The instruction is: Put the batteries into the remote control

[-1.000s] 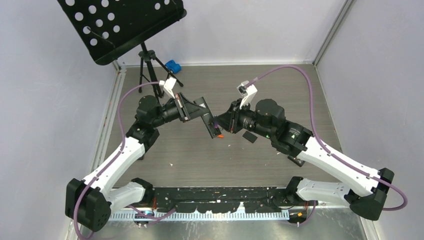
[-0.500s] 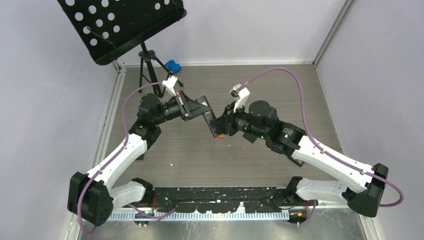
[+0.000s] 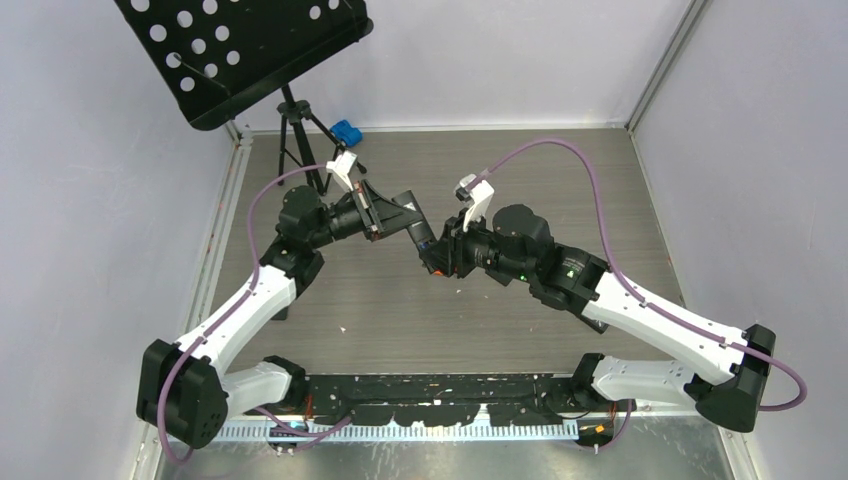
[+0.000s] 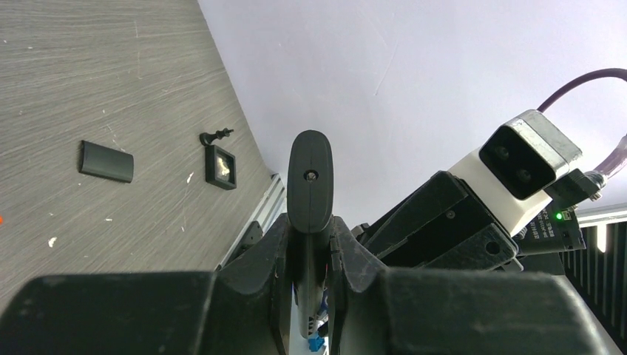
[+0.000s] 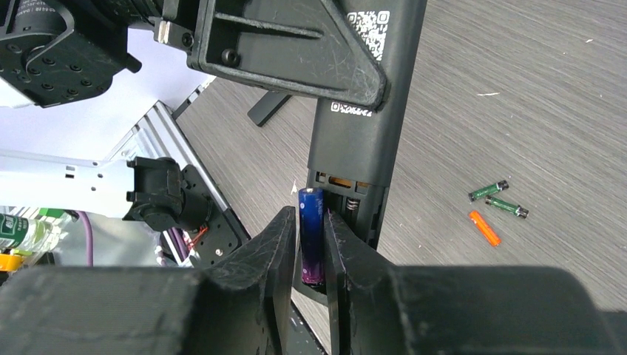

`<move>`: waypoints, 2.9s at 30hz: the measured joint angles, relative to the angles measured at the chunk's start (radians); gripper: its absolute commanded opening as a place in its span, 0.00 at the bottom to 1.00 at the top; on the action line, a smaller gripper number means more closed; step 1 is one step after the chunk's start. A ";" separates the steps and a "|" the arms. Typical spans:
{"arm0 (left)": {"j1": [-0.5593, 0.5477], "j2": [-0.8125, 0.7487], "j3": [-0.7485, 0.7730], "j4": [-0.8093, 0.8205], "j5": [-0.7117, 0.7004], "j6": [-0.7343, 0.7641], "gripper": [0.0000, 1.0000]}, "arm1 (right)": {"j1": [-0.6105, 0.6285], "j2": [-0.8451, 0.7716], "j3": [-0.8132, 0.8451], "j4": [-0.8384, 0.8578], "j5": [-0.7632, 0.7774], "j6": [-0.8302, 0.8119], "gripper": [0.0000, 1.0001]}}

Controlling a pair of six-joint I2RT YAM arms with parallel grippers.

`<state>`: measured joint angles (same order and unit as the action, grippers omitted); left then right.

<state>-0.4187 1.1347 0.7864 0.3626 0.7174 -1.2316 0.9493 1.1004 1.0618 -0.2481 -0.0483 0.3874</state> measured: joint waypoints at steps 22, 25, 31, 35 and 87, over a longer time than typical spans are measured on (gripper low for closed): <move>0.000 0.006 0.001 0.006 -0.027 -0.115 0.00 | 0.007 -0.021 -0.024 0.077 0.097 0.034 0.19; 0.001 0.007 0.001 0.008 -0.033 -0.140 0.00 | 0.007 -0.023 -0.032 0.103 0.100 0.033 0.25; 0.001 0.008 -0.006 0.014 -0.051 -0.188 0.00 | 0.008 -0.034 -0.051 0.146 0.103 0.033 0.40; 0.001 0.012 -0.010 0.015 -0.060 -0.207 0.00 | 0.008 -0.056 -0.062 0.151 0.110 0.034 0.44; 0.001 -0.044 -0.006 0.046 -0.197 -0.103 0.00 | -0.002 -0.039 -0.196 0.352 0.247 0.971 0.62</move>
<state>-0.4175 1.0908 0.7807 0.4088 0.5205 -1.3350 0.9474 1.0611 0.8658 0.1040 0.1986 1.3582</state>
